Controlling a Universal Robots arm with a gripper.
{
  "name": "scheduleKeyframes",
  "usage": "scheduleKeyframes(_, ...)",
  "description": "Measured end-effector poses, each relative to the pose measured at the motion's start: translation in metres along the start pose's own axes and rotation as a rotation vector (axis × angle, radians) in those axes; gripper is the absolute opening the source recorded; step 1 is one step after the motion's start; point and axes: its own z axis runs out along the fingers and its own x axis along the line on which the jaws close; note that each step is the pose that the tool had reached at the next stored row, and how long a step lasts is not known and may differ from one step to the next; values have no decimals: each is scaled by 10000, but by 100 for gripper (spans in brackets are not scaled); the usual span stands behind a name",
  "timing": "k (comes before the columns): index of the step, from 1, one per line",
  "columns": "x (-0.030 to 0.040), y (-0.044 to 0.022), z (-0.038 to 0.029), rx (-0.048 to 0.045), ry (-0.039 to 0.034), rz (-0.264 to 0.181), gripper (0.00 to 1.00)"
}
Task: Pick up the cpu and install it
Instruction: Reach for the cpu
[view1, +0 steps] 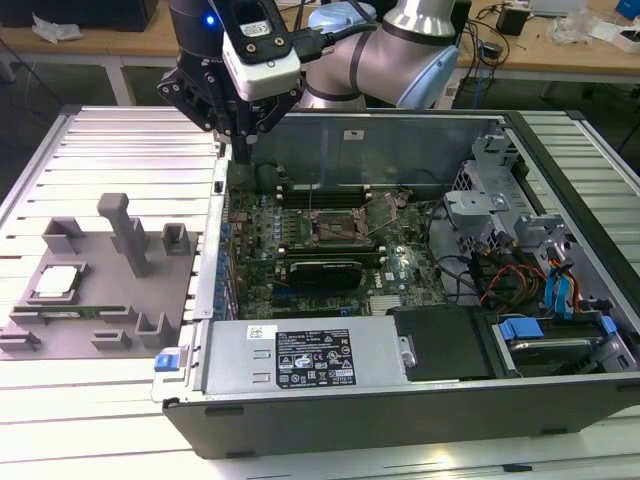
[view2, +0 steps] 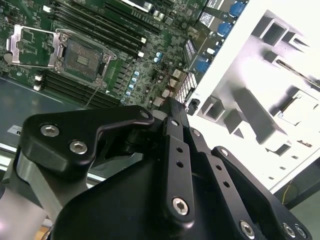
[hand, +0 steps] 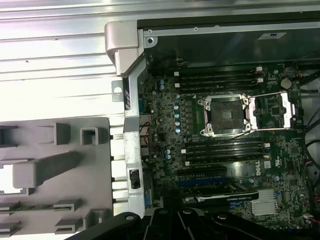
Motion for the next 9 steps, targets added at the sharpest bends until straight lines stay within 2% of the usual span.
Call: scheduleKeyframes(9,34,-3,-1,0,0,1,11)
